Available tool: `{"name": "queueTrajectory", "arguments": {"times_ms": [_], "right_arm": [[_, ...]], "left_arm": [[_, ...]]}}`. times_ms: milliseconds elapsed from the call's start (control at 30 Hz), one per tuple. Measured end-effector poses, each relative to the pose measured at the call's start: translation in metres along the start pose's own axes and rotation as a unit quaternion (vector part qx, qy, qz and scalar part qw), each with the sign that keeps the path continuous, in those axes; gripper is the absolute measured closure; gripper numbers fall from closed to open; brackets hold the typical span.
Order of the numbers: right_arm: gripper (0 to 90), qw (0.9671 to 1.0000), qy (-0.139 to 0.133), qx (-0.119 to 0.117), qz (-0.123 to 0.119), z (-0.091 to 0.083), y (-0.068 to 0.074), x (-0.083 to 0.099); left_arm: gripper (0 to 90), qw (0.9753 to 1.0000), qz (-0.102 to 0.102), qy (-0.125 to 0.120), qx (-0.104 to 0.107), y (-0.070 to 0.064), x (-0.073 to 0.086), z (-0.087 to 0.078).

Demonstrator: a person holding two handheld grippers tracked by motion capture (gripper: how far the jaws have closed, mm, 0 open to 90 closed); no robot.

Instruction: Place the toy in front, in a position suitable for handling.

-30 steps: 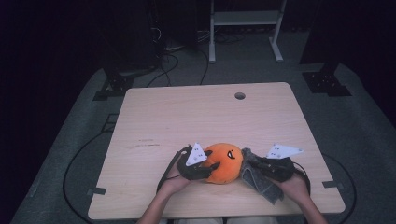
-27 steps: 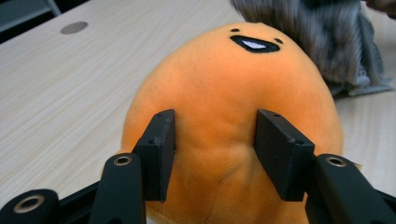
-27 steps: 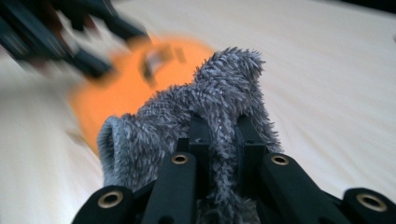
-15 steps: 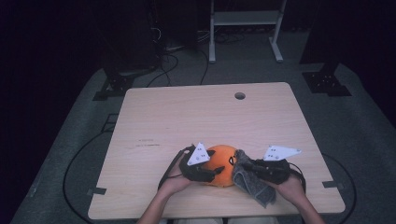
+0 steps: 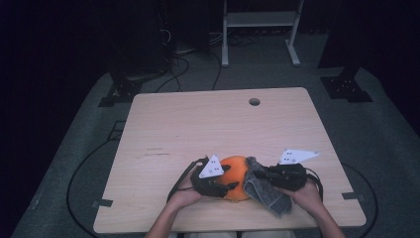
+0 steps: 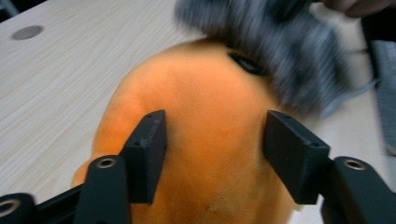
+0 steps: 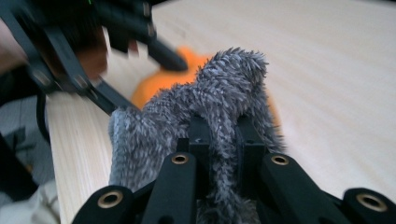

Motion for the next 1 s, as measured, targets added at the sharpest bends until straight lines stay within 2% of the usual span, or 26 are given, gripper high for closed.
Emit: {"name": "queueTrajectory", "arguments": {"times_ms": [67, 100, 167, 200, 267, 333, 367, 400, 433, 467, 500, 533, 567, 633, 667, 700, 733, 767, 800, 833, 867, 900, 933, 1000], "right_arm": [[79.9, 0.9999, 0.014, -0.001, -0.008, 0.003, 0.002, 0.006], [79.9, 0.9997, 0.019, -0.004, -0.013, 0.001, 0.002, 0.008], [79.9, 0.9994, 0.024, -0.006, -0.024, -0.003, 0.005, 0.013], [79.8, 0.9993, 0.026, -0.010, -0.027, -0.005, 0.006, 0.014], [79.8, 0.9988, 0.029, -0.015, -0.036, -0.007, 0.007, 0.017], [79.5, 0.9987, 0.029, -0.022, -0.035, -0.008, 0.006, 0.019], [79.5, 0.9987, 0.027, -0.025, -0.035, -0.008, 0.005, 0.020], [79.5, 0.9987, 0.028, -0.025, -0.034, -0.008, 0.004, 0.021], [79.6, 0.9989, 0.029, -0.021, -0.031, -0.009, 0.003, 0.022], [79.8, 0.9989, 0.031, -0.017, -0.031, -0.010, 0.002, 0.022], [79.9, 0.9990, 0.029, -0.014, -0.031, -0.012, 0.001, 0.022], [80.0, 0.9991, 0.028, -0.015, -0.028, -0.013, 0.000, 0.021], [80.0, 0.9994, 0.017, -0.008, -0.029, -0.017, -0.001, 0.018], [80.1, 0.9997, -0.010, -0.001, -0.022, -0.023, -0.003, 0.011], [80.0, 0.9995, -0.026, 0.005, -0.017, -0.025, -0.005, 0.008], [80.1, 0.9988, -0.045, 0.017, -0.011, -0.026, -0.007, 0.003], [80.1, 0.9985, -0.049, 0.023, -0.008, -0.025, -0.008, 0.002], [80.0, 0.9985, -0.046, 0.030, -0.002, -0.019, -0.010, 0.001], [80.0, 0.9989, -0.037, 0.029, -0.001, -0.014, -0.011, 0.003], [80.0, 0.9994, -0.022, 0.026, -0.005, -0.006, -0.009, 0.006], [80.0, 0.9995, -0.016, 0.022, -0.013, -0.002, -0.005, 0.007], [80.0, 0.9995, -0.014, 0.014, -0.022, 0.000, 0.000, 0.007], [80.0, 0.9993, -0.013, 0.010, -0.034, 0.002, 0.006, 0.006], [79.9, 0.9986, -0.011, 0.012, -0.051, 0.003, 0.013, 0.005]], "left_arm": [[30.4, 0.9994, -0.017, -0.026, 0.017, 0.003, -0.007, -0.009], [24.9, 0.9990, -0.028, -0.034, 0.010, 0.005, -0.009, -0.012], [17.5, 0.9987, -0.041, -0.026, -0.016, 0.011, -0.011, -0.014], [14.4, 0.9980, -0.055, -0.015, -0.028, 0.015, -0.008, -0.012], [10.4, 0.9958, -0.083, 0.005, -0.038, 0.020, -0.002, -0.004], [7.9, 0.9940, -0.105, 0.016, -0.027, 0.020, 0.003, 0.004], [8.7, 0.9935, -0.109, 0.018, -0.025, 0.019, 0.003, 0.006], [12.9, 0.9939, -0.110, 0.011, -0.005, 0.017, 0.003, 0.007], [24.9, 0.9947, -0.103, 0.003, -0.003, 0.015, 0.003, 0.007], [29.0, 0.9962, -0.087, 0.003, -0.012, 0.012, 0.002, 0.008], [38.8, 0.9973, -0.071, -0.002, -0.016, 0.010, 0.000, 0.007], [42.3, 0.9986, -0.038, -0.016, -0.033, 0.007, -0.002, 0.005], [45.7, 0.9984, -0.020, -0.032, -0.041, 0.005, -0.005, 0.003], [48.3, 0.9964, 0.019, -0.052, -0.064, 0.002, -0.010, 0.000], [48.3, 0.9925, 0.056, -0.061, -0.090, -0.001, -0.012, 0.001], [48.0, 0.9910, 0.070, -0.061, -0.096, -0.003, -0.012, 0.001], [47.3, 0.9919, 0.071, -0.054, -0.089, -0.003, -0.011, 0.002], [45.0, 0.9933, 0.064, -0.052, -0.081, -0.002, -0.010, 0.002], [40.7, 0.9944, 0.049, -0.053, -0.078, 0.001, -0.009, 0.001], [32.8, 0.9958, 0.026, -0.051, -0.072, 0.004, -0.009, -0.001], [26.3, 0.9970, -0.005, -0.049, -0.060, 0.008, -0.009, -0.002], [18.8, 0.9971, -0.030, -0.044, -0.055, 0.011, -0.009, -0.002], [16.7, 0.9971, -0.037, -0.036, -0.057, 0.013, -0.007, -0.001], [18.3, 0.9980, -0.035, -0.018, -0.050, 0.013, -0.003, 0.002]]}}
Point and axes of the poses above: each handheld gripper's, and its own axes: z roughly forward along the jaws, x roughly out of its underside, y roughly to its left, the point moved 3 cm from there along z, roughly forward along the jaws, and after that the axes turned 2 degrees about x, right-handed, at the moved point
